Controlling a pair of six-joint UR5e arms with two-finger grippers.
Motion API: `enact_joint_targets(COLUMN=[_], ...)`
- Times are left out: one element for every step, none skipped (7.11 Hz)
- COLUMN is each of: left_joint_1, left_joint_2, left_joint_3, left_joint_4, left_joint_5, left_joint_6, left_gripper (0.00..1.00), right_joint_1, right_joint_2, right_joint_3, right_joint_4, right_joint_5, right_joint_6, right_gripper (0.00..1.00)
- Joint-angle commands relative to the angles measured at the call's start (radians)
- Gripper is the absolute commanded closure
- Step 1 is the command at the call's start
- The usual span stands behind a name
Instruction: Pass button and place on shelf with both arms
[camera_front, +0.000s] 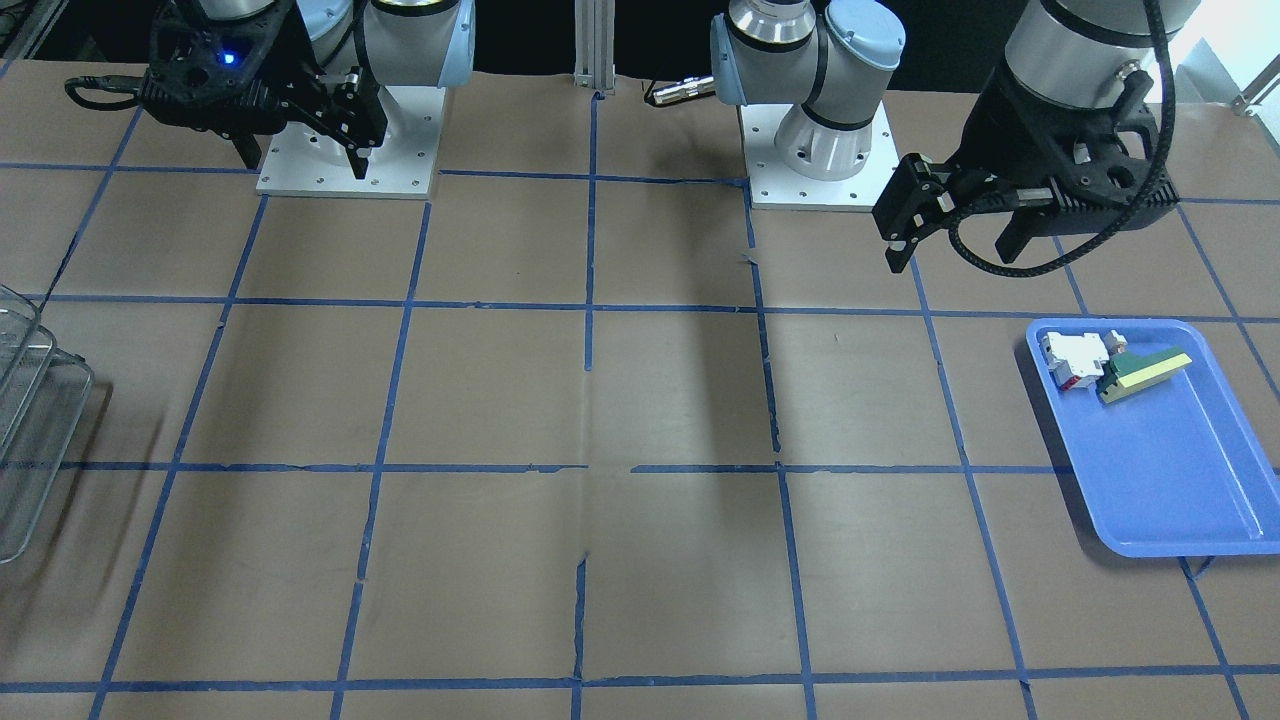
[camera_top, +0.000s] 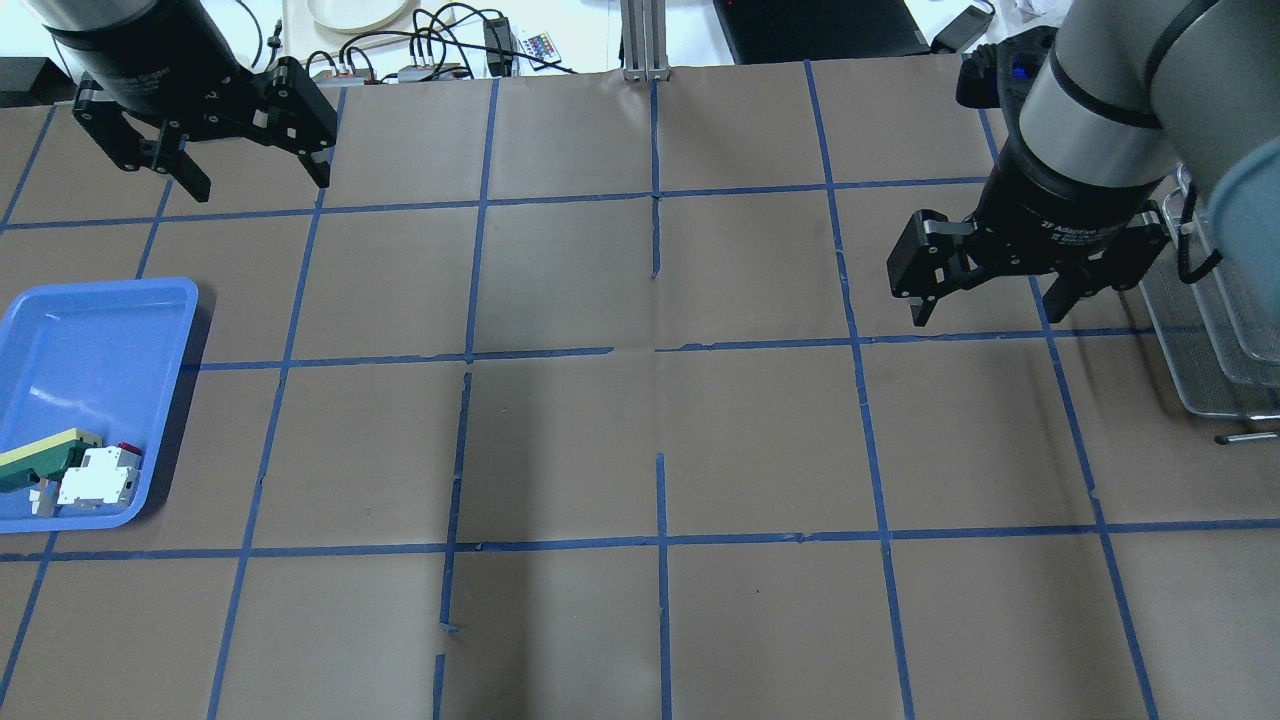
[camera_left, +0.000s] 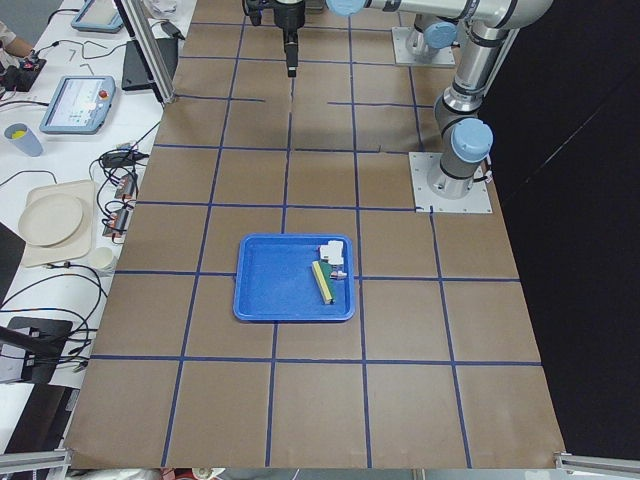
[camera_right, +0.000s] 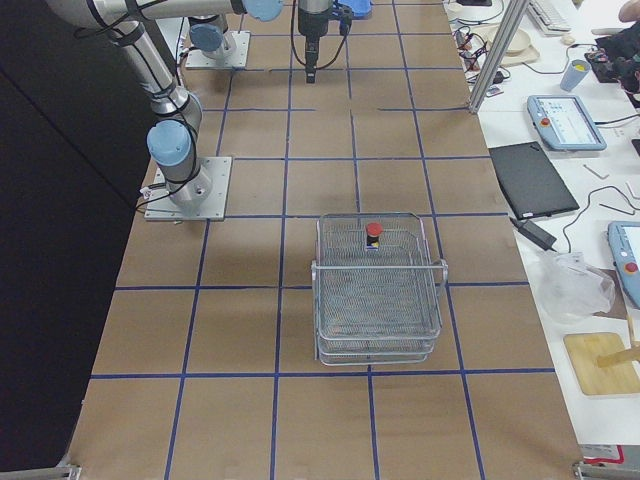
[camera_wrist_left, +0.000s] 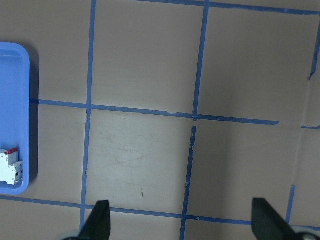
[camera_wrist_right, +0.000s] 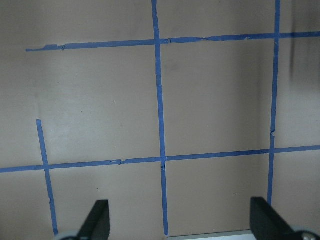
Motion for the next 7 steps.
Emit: enact_joint_targets(left_joint_1=[-0.012,-0.016,-0.035,-0.039,-0.039,-0.038,-0.038], left_joint_2=[-0.004,-0.005,-0.005,-0.004,-0.003,0.004,0.006], left_joint_3=[0.001,0.003,0.004,0.006,0.007,0.006,0.004], left_joint_4=[-0.007,-0.010,-0.010,-0.012,-0.010,-0.027,-0.079], left_joint_5=[-0.005,-0.006,0.000,0.003,0.003,0.003,0.006], left_joint_6=[-0.015,-0.015,-0.015,-0.014,-0.014,-0.014,-0.014], left_gripper=[0.00,0.00,0.00,0.00,0.00,0.00,0.00], right_joint_1=[-0.008,-0.010,-0.014,-0.016,-0.015,-0.016,-0.015], right_joint_2=[-0.010,-0.009,-0.009,-0.009,-0.009,-0.009,-0.009], right_joint_3=[-0.001,0.001,0.005,0.007,0.011,0.010,0.011], right_joint_4=[-0.001,-0.003,-0.006,-0.001,0.003,-0.003,-0.003], right_joint_5=[0.016,0.068,0.062,0.067,0.052,0.050,0.050], right_joint_6=[-0.005,-0.025,-0.028,-0.028,-0.025,-0.025,-0.017], right_gripper=[0.00,0.00,0.00,0.00,0.00,0.00,0.00])
